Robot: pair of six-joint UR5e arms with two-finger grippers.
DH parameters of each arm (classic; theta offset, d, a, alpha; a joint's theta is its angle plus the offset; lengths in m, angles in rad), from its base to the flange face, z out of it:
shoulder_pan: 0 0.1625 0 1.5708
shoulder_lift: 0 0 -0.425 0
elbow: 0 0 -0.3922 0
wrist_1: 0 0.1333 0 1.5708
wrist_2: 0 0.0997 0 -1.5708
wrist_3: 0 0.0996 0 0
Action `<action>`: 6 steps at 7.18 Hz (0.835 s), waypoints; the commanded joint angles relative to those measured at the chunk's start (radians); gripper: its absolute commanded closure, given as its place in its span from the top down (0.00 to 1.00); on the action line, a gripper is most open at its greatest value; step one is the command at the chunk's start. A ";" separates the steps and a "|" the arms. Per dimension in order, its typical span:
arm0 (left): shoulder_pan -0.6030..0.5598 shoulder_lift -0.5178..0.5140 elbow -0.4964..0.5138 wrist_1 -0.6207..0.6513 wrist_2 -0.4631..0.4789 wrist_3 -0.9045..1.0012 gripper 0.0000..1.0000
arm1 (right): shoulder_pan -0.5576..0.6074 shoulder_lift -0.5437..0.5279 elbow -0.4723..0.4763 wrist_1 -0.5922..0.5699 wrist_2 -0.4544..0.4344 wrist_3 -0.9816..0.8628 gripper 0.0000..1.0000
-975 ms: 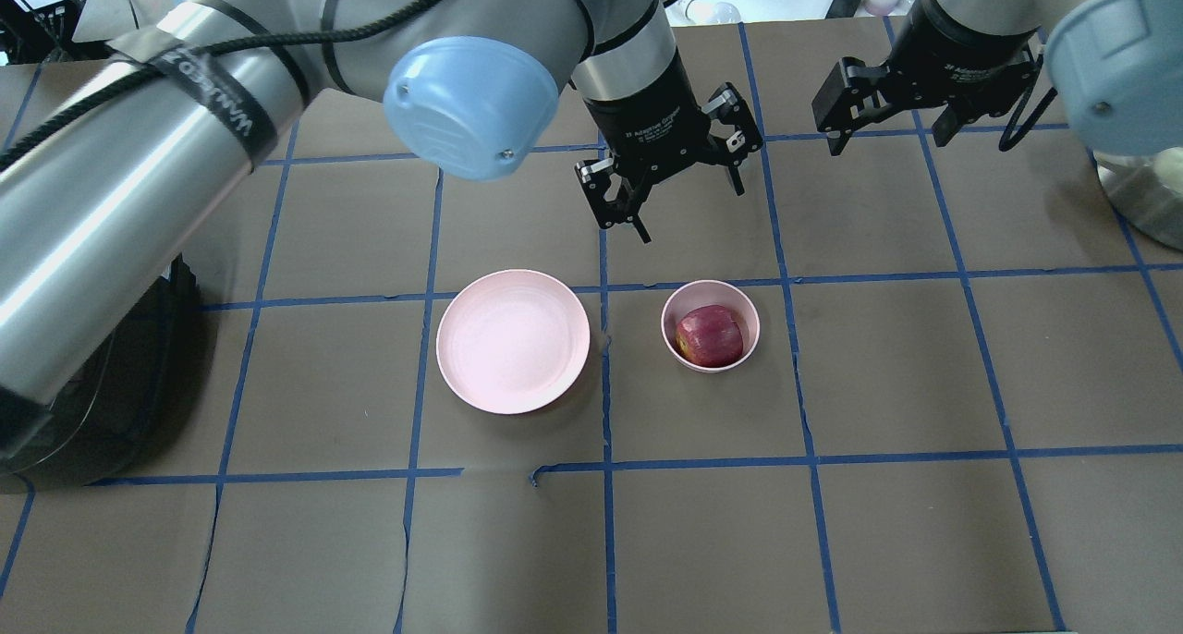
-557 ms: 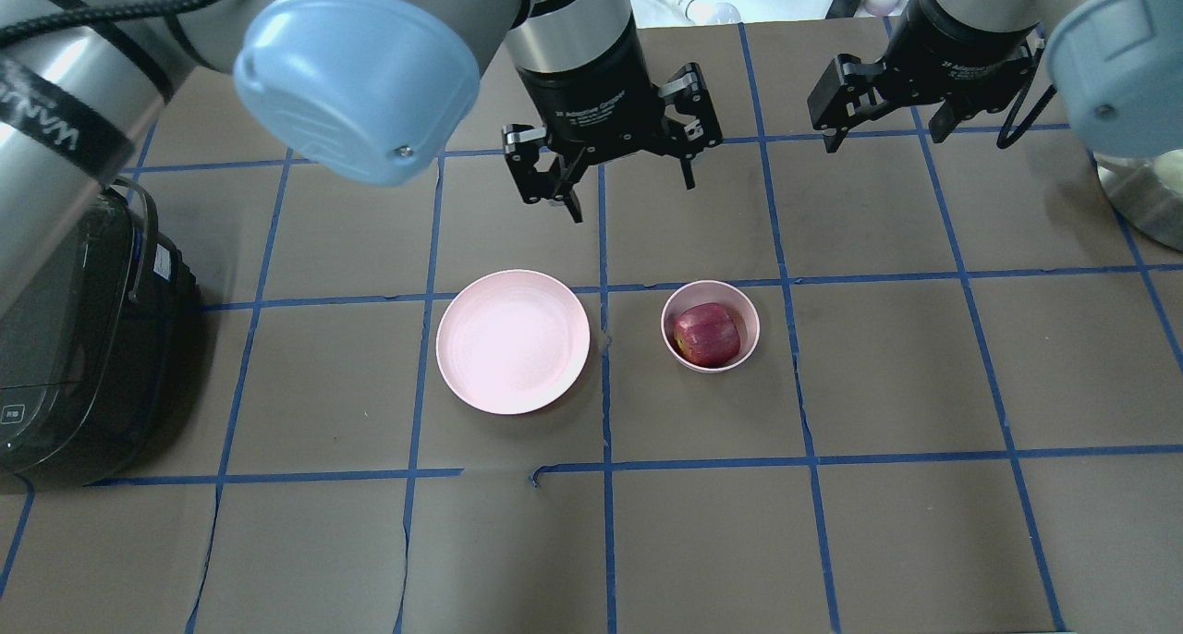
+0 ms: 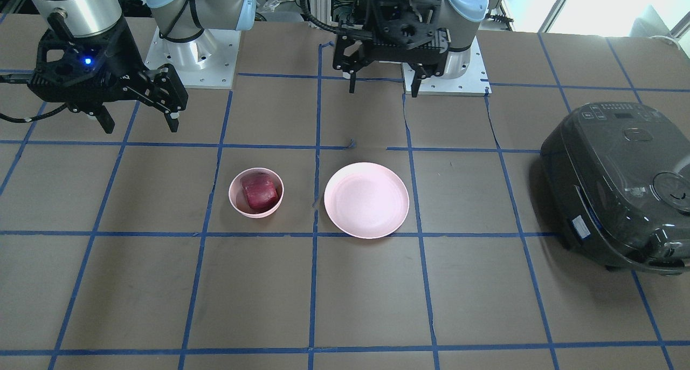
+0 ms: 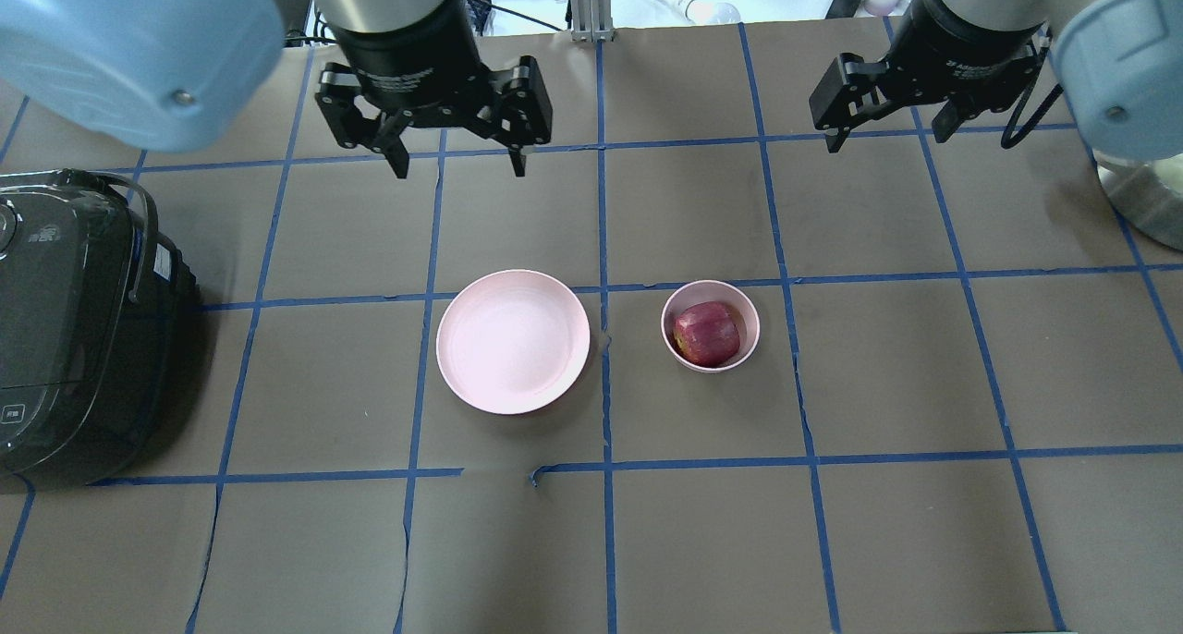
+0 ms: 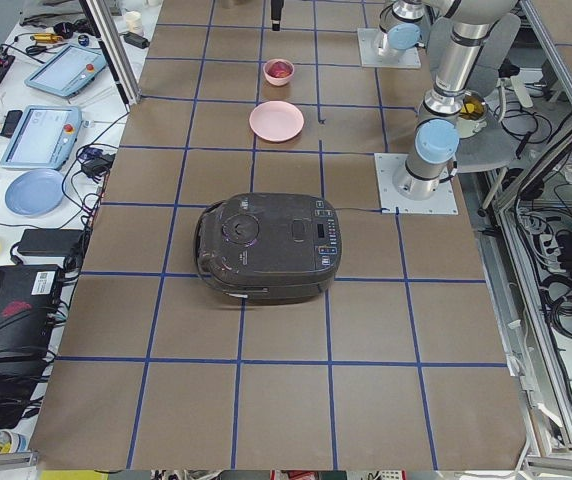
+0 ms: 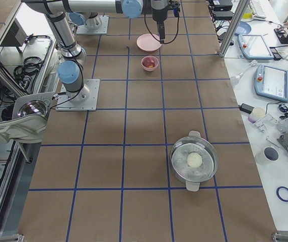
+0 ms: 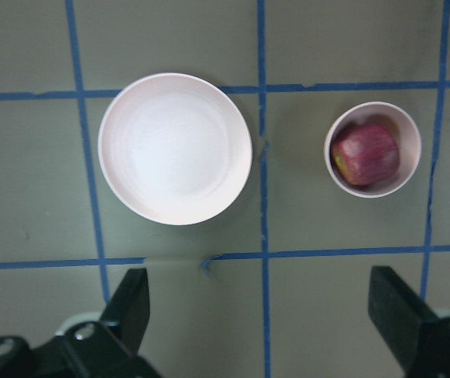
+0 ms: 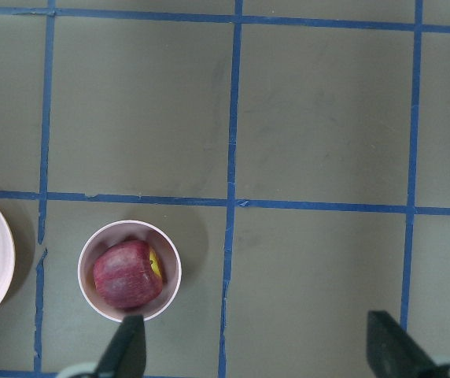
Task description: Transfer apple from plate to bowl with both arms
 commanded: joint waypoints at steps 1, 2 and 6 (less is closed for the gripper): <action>0.113 0.031 -0.029 -0.003 0.005 0.280 1.00 | -0.004 -0.001 -0.003 -0.002 -0.010 0.000 1.00; 0.124 0.061 -0.077 0.008 0.003 0.310 1.00 | -0.001 0.015 0.010 -0.012 -0.002 0.000 1.00; 0.132 0.140 -0.231 0.175 0.043 0.347 1.00 | -0.004 0.016 0.012 -0.001 -0.002 0.000 1.00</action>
